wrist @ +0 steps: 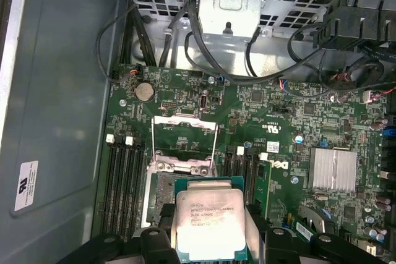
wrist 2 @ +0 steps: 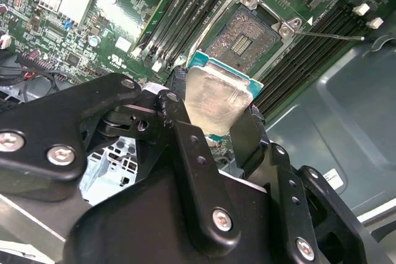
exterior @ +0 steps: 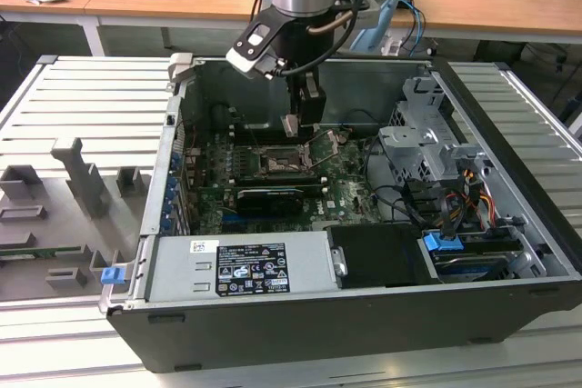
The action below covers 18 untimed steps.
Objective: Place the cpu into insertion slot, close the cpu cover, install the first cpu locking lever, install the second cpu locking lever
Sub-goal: 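Place the cpu into insertion slot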
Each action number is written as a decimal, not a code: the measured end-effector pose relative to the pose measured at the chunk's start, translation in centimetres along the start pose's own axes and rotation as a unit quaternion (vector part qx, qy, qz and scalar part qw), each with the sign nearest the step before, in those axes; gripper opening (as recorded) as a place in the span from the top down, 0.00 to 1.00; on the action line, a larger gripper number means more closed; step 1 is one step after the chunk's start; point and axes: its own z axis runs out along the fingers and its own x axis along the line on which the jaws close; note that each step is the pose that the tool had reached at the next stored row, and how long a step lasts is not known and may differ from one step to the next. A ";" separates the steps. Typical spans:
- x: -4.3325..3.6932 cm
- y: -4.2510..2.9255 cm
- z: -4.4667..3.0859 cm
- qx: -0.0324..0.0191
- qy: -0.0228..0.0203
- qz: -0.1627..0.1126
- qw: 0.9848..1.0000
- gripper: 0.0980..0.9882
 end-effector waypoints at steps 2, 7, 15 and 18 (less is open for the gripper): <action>0.00 0.00 0.04 0.000 0.000 0.000 1.000 0.52; 0.00 -0.01 0.14 0.000 0.000 0.002 1.000 0.52; -0.01 -0.03 0.34 0.000 0.000 0.004 1.000 0.52; -0.01 -0.04 0.44 0.000 0.000 0.005 1.000 0.52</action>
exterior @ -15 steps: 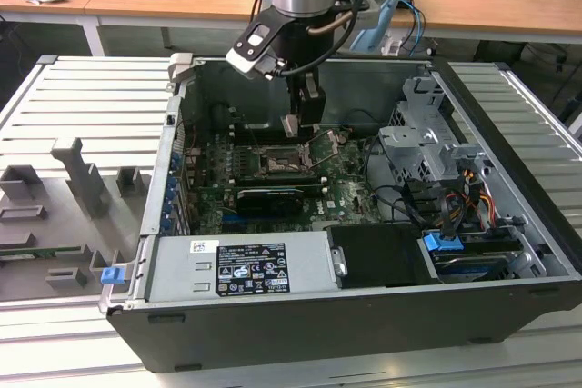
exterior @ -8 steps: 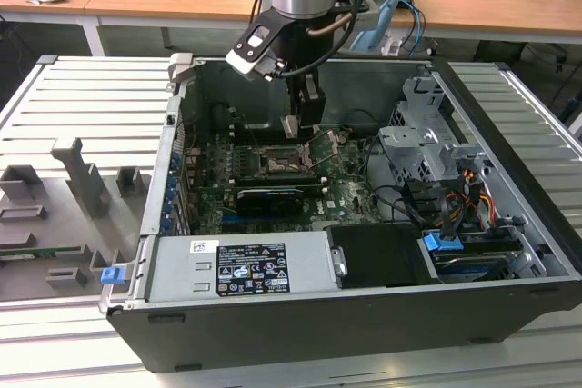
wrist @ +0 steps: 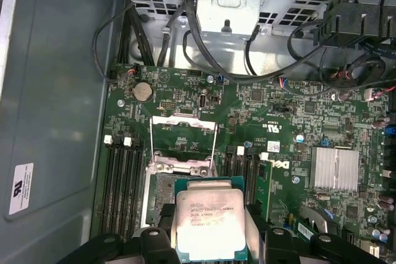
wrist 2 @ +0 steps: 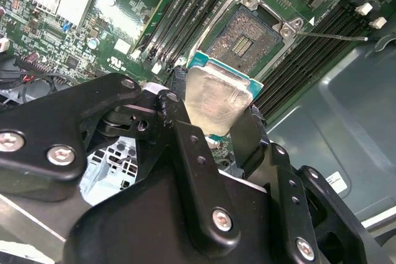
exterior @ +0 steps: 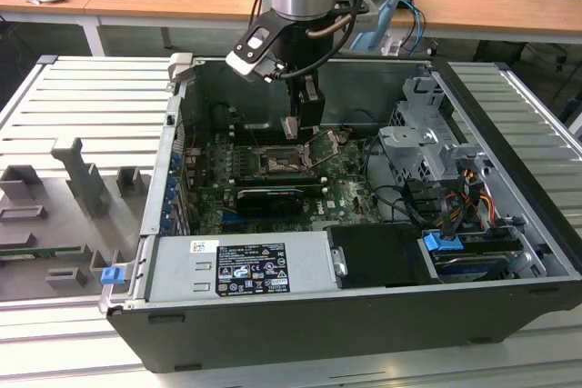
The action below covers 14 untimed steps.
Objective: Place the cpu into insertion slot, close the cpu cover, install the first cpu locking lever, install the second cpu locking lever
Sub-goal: 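Place the cpu into insertion slot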
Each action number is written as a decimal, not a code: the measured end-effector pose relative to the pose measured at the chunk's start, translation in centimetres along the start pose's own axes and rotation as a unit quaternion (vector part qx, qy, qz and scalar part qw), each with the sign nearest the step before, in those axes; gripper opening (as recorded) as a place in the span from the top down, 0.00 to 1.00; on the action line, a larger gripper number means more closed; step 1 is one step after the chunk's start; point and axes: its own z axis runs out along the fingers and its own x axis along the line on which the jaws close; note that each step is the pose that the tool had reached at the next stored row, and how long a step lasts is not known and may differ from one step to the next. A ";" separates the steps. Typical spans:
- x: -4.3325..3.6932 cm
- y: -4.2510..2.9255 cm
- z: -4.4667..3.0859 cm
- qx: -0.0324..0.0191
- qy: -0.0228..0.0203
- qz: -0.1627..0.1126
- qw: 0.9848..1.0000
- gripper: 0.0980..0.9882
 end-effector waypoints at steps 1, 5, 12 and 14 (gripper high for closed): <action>0.00 -0.01 0.05 0.000 0.000 0.000 1.000 0.52; -0.01 -0.04 0.48 0.000 0.000 0.002 1.000 0.52; -0.02 -0.08 0.90 0.000 0.000 0.004 1.000 0.52; -0.02 -0.09 1.05 0.000 -0.001 0.004 1.000 0.52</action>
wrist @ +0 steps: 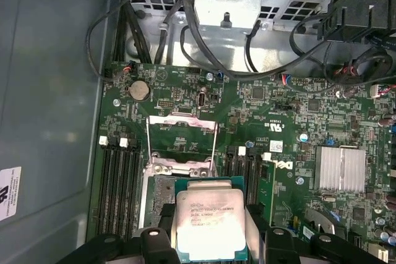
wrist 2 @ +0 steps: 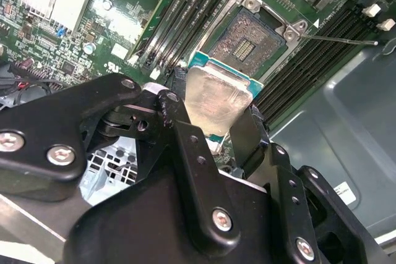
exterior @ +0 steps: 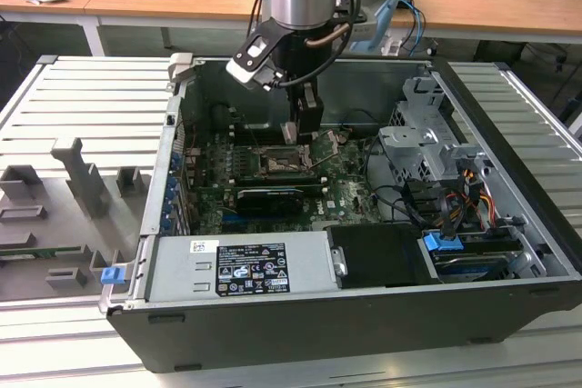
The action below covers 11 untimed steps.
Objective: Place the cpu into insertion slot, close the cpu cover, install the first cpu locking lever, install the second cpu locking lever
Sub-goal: 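Place the cpu into insertion slot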
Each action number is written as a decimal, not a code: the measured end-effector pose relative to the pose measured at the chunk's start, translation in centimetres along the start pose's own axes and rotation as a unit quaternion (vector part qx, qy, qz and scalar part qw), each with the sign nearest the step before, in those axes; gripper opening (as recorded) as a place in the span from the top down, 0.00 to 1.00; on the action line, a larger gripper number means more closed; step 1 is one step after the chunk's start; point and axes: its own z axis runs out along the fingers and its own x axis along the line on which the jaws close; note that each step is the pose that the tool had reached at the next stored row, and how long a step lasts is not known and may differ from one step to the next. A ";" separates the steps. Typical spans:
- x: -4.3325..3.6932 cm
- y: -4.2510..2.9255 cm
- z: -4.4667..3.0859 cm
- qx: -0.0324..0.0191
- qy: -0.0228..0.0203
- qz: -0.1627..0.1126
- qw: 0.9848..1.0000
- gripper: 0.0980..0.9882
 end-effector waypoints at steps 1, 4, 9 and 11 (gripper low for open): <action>0.00 -0.01 0.01 0.000 0.000 0.000 1.000 0.52; 0.00 -0.02 0.17 0.000 0.000 0.001 1.000 0.52; -0.01 -0.05 0.42 0.000 0.000 0.001 1.000 0.52; -0.02 -0.06 0.57 0.000 0.000 0.001 1.000 0.52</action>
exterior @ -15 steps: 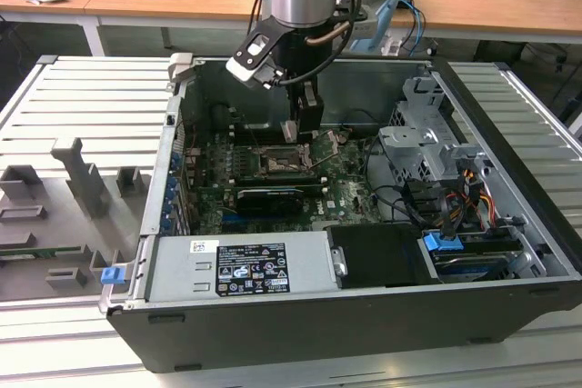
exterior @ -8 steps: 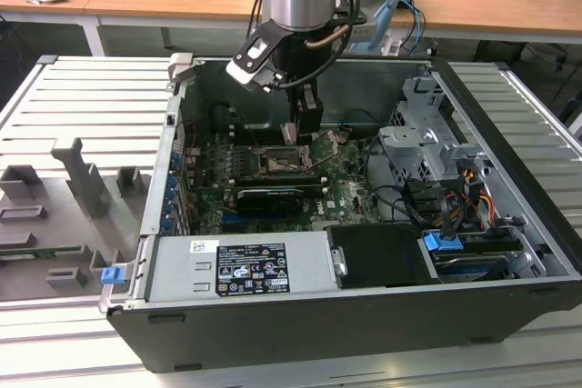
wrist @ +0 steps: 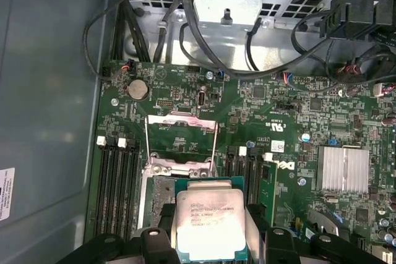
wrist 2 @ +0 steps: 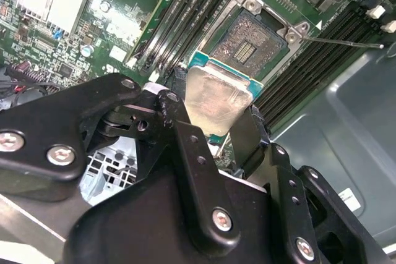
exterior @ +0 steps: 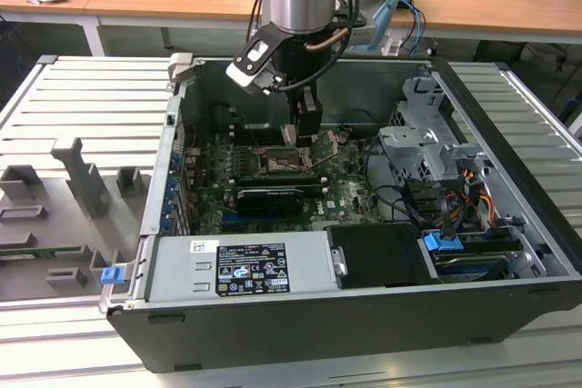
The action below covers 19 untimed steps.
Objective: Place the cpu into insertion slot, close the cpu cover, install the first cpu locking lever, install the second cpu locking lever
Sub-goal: 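Place the cpu into insertion slot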
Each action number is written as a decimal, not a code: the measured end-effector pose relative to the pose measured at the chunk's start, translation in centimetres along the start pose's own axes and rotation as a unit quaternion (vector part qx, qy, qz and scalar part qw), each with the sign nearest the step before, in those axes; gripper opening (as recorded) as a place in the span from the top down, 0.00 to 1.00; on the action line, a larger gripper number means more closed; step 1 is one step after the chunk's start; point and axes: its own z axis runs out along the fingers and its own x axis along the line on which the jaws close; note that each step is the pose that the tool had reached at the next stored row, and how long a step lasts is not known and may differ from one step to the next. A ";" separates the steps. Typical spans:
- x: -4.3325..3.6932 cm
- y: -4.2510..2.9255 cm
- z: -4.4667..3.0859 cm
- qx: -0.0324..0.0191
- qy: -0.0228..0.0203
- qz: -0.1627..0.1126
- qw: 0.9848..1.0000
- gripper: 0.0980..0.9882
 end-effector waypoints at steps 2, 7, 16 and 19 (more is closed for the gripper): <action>0.05 0.00 0.18 0.000 0.000 0.000 1.000 0.52; 0.11 -0.11 1.40 0.000 0.000 0.000 1.000 0.52; 0.11 -0.26 1.91 -0.001 -0.003 0.037 0.999 0.52; 0.11 -0.27 2.01 -0.001 -0.003 0.037 0.999 0.52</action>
